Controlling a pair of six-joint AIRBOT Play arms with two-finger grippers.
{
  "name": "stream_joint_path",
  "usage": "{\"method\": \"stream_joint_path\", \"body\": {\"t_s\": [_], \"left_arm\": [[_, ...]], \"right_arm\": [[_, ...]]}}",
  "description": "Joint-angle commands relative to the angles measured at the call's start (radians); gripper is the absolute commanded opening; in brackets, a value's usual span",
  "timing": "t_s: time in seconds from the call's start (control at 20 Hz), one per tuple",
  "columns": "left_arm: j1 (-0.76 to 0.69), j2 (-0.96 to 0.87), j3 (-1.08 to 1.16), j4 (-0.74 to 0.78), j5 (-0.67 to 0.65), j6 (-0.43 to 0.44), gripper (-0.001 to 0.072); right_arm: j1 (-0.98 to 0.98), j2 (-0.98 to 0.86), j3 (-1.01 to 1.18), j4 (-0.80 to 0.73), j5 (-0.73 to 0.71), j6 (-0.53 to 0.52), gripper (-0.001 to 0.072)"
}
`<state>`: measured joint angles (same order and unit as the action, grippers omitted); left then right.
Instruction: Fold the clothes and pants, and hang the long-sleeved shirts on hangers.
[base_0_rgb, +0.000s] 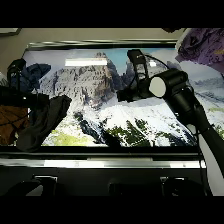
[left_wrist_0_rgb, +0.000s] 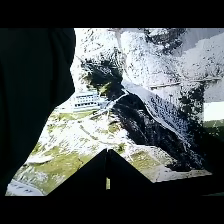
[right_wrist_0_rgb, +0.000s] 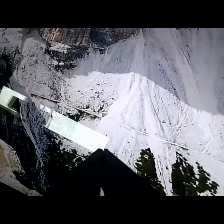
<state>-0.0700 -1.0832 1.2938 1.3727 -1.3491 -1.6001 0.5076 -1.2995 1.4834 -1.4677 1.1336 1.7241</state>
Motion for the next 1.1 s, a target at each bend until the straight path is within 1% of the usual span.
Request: {"method": "stream_joint_path", "body": {"t_s": [0.0,1.05], "left_arm": [[0.000,0.001,0.000,0.000,0.000,0.000,0.0021],[0.000,0.000,0.000,0.000,0.016,0.000,0.0021]], "right_arm": [[0.001,0.001,0.001,0.000,0.000,0.000,0.0034],[0.001,0.001,0.001,0.000,-0.014,0.000,0.0034]]}}
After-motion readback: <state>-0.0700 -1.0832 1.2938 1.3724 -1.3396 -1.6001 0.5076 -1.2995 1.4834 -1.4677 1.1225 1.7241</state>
